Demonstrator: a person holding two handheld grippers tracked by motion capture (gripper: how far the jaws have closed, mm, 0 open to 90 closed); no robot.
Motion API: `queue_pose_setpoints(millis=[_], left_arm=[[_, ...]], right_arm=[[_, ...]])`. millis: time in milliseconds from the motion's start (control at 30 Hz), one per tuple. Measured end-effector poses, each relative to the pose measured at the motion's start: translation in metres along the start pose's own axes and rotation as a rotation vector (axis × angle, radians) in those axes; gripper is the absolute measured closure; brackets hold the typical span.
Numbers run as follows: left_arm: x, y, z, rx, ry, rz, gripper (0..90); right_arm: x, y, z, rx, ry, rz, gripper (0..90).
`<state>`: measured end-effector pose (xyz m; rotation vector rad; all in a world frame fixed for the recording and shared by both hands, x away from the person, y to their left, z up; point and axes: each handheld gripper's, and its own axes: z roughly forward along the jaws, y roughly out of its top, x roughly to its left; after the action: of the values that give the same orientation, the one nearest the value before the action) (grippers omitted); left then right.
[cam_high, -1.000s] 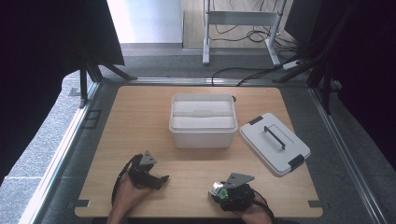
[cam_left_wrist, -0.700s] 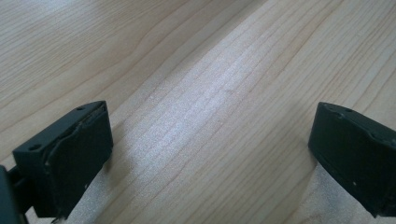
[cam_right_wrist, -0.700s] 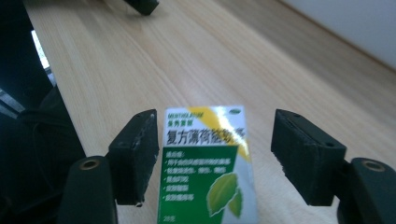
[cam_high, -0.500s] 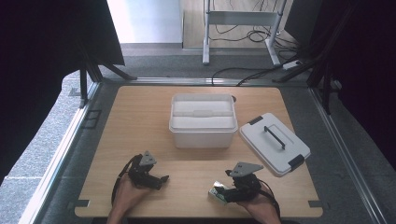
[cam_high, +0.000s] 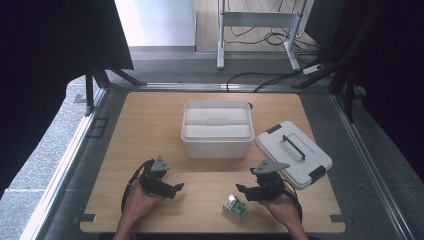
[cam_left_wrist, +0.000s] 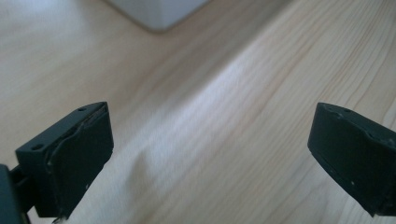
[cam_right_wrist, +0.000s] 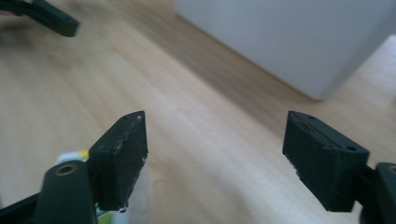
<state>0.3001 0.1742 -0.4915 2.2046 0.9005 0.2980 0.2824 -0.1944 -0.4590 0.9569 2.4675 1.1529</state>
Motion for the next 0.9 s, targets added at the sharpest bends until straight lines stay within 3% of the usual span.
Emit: queue_pose_setpoints(millis=[333,567,700,900], left_arm=[[0.016,0.044,-0.007,-0.034,-0.044,0.007,0.0],[0.029,0.072,-0.006,-0.035,-0.030,0.033,0.0],[0.036,0.084,-0.001,-0.026,-0.024,0.036,0.0],[0.043,0.095,0.015,-0.013,-0.034,0.034,0.0]], right_arm=[[-0.029,0.025,0.012,-0.025,-0.047,0.011,9.6],[-0.045,0.041,0.021,-0.035,-0.062,0.024,0.0],[-0.056,0.048,0.027,-0.037,-0.080,0.029,0.0],[-0.074,0.057,0.037,-0.048,-0.072,0.039,0.0]])
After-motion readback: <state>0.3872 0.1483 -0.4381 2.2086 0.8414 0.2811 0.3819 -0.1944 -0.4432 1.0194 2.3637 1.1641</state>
